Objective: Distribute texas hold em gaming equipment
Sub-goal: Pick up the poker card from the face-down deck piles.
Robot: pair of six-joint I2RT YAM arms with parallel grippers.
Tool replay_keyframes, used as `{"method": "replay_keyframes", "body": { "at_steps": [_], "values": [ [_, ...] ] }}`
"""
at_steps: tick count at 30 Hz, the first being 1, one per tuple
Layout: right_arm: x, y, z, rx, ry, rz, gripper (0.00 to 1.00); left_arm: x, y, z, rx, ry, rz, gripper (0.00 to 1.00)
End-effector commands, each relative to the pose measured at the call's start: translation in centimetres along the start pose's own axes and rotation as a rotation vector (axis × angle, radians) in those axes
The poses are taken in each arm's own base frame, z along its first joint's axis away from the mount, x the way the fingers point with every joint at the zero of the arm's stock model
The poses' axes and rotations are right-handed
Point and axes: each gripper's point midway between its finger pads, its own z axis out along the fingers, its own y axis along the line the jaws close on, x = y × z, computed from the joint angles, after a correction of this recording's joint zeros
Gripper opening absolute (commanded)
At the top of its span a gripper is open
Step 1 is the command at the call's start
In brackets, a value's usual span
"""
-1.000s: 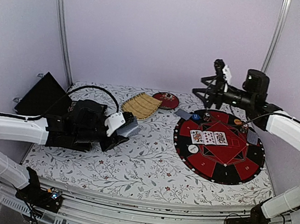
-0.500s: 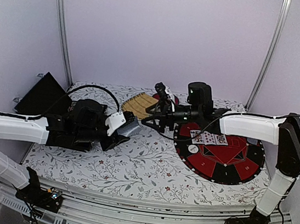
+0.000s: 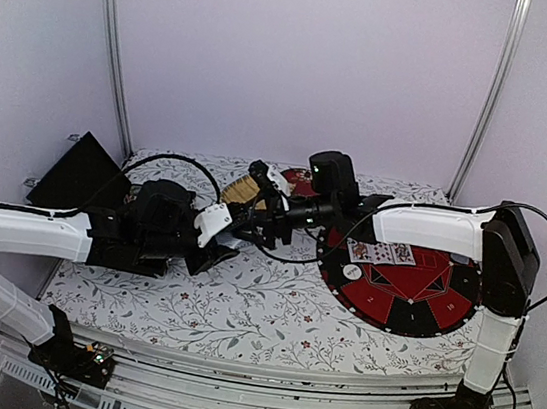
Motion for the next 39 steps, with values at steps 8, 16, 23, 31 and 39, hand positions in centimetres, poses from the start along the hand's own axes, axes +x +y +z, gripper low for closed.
{"method": "replay_keyframes", "body": {
  "at_steps": [8,16,23,31,39],
  "values": [
    [-0.1,-1.5,-1.0,0.123,0.070,-0.056,0.58,-1.3,0.3,-0.2,-0.011,-0.040,0.005,0.43],
    [-0.2,-1.2,-1.9,0.127,0.092,-0.062,0.42,-1.1,0.4,-0.2,-0.016,-0.036,0.004,0.43],
    [0.1,-1.0,-2.6,0.138,0.125,-0.067,0.37,-0.8,0.4,-0.2,-0.019,-0.029,0.004,0.44],
    [0.1,-0.9,-3.3,0.161,0.152,-0.072,0.26,-0.8,0.4,-0.1,-0.019,-0.028,0.004,0.44],
    [0.1,-0.8,-4.1,0.180,0.188,-0.068,0.10,-0.7,0.4,-0.1,-0.019,-0.025,0.004,0.44]
  ]
}}
